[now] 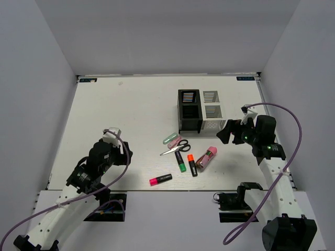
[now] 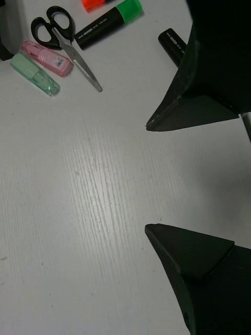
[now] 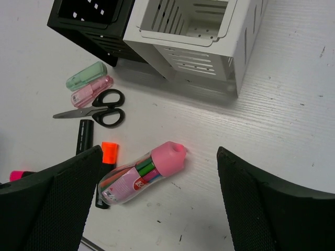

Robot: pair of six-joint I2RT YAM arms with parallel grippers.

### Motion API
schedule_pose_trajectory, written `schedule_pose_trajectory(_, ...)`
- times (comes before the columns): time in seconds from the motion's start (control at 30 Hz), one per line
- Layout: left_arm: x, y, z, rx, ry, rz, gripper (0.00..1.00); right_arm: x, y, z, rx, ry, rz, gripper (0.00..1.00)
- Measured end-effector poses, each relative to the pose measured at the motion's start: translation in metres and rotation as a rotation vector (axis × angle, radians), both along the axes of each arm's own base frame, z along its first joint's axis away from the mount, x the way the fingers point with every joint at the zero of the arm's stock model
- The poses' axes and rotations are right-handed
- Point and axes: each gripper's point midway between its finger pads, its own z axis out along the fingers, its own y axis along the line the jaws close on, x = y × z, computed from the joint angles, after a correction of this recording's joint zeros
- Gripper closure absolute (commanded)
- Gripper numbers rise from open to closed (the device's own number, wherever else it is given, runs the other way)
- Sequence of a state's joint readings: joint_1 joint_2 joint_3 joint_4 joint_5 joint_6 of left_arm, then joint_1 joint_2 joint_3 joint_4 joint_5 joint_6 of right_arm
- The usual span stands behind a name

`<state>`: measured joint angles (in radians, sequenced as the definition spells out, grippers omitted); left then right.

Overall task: Sort the stationery into containers
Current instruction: Pick up the stationery from the center of the board.

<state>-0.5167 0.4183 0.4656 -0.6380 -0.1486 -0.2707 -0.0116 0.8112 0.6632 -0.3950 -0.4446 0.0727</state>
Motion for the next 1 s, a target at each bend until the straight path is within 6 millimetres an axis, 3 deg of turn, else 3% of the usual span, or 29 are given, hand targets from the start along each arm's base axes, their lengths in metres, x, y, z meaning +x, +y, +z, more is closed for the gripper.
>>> schedule_pose_trajectory(0.07, 0.001, -0.003, -0.003, 0.005, 0.016, -0.012, 0.21, -0.001, 0.0, -0.001, -0.009, -0.002, 0.015, 0.09)
schedule_pose_trajectory(0.13, 0.001, -0.006, -0.007, 0.007, 0.038, -0.022, 0.56, -0.003, 0.001, -0.003, -0.025, -0.005, 0.035, 0.09)
schedule_pose_trajectory(0.2, 0.001, -0.009, -0.012, 0.009, 0.062, -0.032, 0.99, -0.006, 0.0, -0.005, -0.055, -0.013, 0.067, 0.09)
schedule_pose_trajectory(0.37, 0.004, -0.018, -0.02, 0.03, 0.136, -0.066, 1.0, -0.012, -0.014, -0.028, -0.195, 0.05, 0.117, 0.09)
schedule_pose_trajectory(0.4, 0.006, -0.022, -0.019, 0.028, 0.147, -0.076, 0.98, -0.013, -0.018, -0.032, -0.221, 0.066, 0.124, 0.09)
schedule_pose_trajectory(0.43, 0.008, -0.026, -0.018, 0.031, 0.16, -0.088, 0.74, -0.015, -0.02, -0.036, -0.247, 0.077, 0.146, 0.18)
schedule_pose_trajectory(0.47, 0.01, -0.031, -0.019, 0.047, 0.174, -0.105, 0.54, -0.018, -0.02, -0.038, -0.261, 0.079, 0.172, 0.69)
schedule_pose_trajectory(0.5, 0.012, -0.038, -0.017, 0.062, 0.184, -0.132, 0.43, -0.022, -0.018, -0.04, -0.27, 0.078, 0.202, 1.0)
schedule_pose_trajectory(0.53, 0.016, -0.049, -0.013, 0.075, 0.194, -0.165, 0.24, -0.025, -0.016, -0.039, -0.267, 0.077, 0.221, 1.0)
schedule_pose_trajectory(0.57, 0.021, -0.06, -0.01, 0.096, 0.201, -0.191, 0.15, -0.028, -0.013, -0.038, -0.255, 0.074, 0.238, 1.0)
schedule_pose_trajectory(0.6, 0.026, -0.071, -0.008, 0.119, 0.205, -0.222, 0.12, -0.03, -0.011, -0.036, -0.249, 0.065, 0.251, 0.64)
schedule_pose_trajectory(0.63, 0.032, -0.083, -0.007, 0.143, 0.209, -0.25, 0.12, -0.031, -0.008, -0.034, -0.241, 0.054, 0.262, 0.16)
schedule_pose_trajectory(0.67, 0.038, -0.096, -0.006, 0.159, 0.209, -0.273, 0.14, -0.032, -0.007, -0.031, -0.239, 0.039, 0.273, 0.09)
schedule_pose_trajectory(0.7, 0.041, -0.107, -0.007, 0.172, 0.21, -0.296, 0.2, -0.032, -0.006, -0.029, -0.241, 0.023, 0.283, 0.13)
schedule_pose_trajectory(0.73, 0.043, -0.117, -0.008, 0.182, 0.213, -0.316, 0.33, -0.032, -0.005, -0.027, -0.242, 0.012, 0.291, 0.45)
schedule_pose_trajectory(0.77, 0.044, -0.129, -0.009, 0.186, 0.211, -0.335, 0.62, -0.032, -0.005, -0.027, -0.25, 0.002, 0.299, 0.94)
schedule_pose_trajectory(0.8, 0.044, -0.138, -0.011, 0.19, 0.21, -0.348, 0.73, -0.032, -0.005, -0.027, -0.249, 0.002, 0.298, 1.0)
schedule_pose_trajectory(0.83, 0.043, -0.15, -0.012, 0.194, 0.206, -0.375, 0.76, -0.032, -0.005, -0.027, -0.243, 0.011, 0.287, 0.92)
schedule_pose_trajectory(0.87, 0.04, -0.163, -0.013, 0.198, 0.205, -0.404, 0.7, -0.031, -0.007, -0.029, -0.246, 0.024, 0.268, 0.5)
schedule_pose_trajectory(0.9, 0.038, -0.177, -0.013, 0.206, 0.196, -0.434, 0.54, -0.03, -0.009, -0.03, -0.242, 0.042, 0.245, 0.16)
schedule_pose_trajectory(0.93, 0.035, -0.193, -0.01, 0.209, 0.191, -0.466, 0.29, -0.028, -0.012, -0.032, -0.244, 0.058, 0.216, 0.09)
schedule_pose_trajectory(0.97, 0.033, -0.208, -0.008, 0.215, 0.183, -0.497, 0.16, -0.026, -0.016, -0.034, -0.255, 0.071, 0.191, 0.09)
schedule_pose_trajectory(1.0, 0.032, -0.226, -0.004, 0.209, 0.171, -0.52, 0.12, -0.024, -0.02, -0.037, -0.262, 0.091, 0.158, 0.09)
